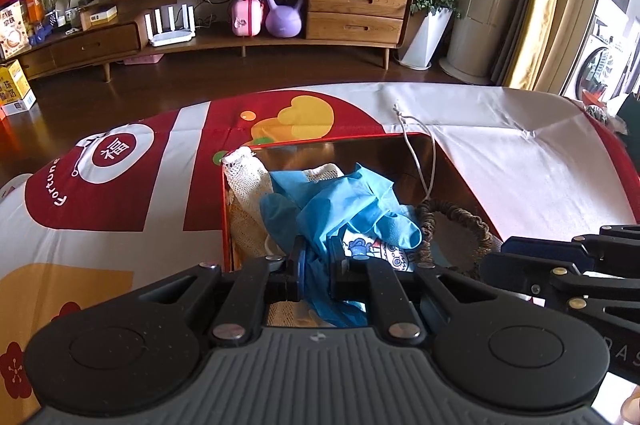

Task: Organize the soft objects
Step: 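Open both grippers to release the glove and bracelet in the box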

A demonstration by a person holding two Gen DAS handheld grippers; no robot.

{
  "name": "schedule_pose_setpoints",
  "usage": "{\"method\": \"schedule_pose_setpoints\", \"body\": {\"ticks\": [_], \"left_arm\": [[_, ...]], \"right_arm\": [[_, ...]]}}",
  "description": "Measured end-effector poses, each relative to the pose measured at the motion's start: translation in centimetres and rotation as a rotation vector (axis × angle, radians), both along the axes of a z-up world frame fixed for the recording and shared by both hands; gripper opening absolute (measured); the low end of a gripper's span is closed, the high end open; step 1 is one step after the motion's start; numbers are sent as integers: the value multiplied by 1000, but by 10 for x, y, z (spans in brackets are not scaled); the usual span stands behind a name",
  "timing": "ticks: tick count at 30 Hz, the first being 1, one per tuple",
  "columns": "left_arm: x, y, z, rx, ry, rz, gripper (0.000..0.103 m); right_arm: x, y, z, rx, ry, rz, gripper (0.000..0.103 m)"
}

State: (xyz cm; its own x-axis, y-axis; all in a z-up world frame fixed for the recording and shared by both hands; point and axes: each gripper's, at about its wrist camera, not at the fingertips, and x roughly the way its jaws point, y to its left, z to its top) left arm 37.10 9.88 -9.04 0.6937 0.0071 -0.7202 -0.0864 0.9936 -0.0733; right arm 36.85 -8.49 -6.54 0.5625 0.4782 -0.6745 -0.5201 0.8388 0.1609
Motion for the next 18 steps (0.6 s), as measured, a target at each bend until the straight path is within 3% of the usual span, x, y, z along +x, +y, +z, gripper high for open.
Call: {"method": "schedule_pose_setpoints", "body": {"ticks": [18], "left_arm": [[-34, -1, 29, -35, -45, 15, 17]], "right_arm": [[-30, -24, 32, 47, -25, 2, 41]]}}
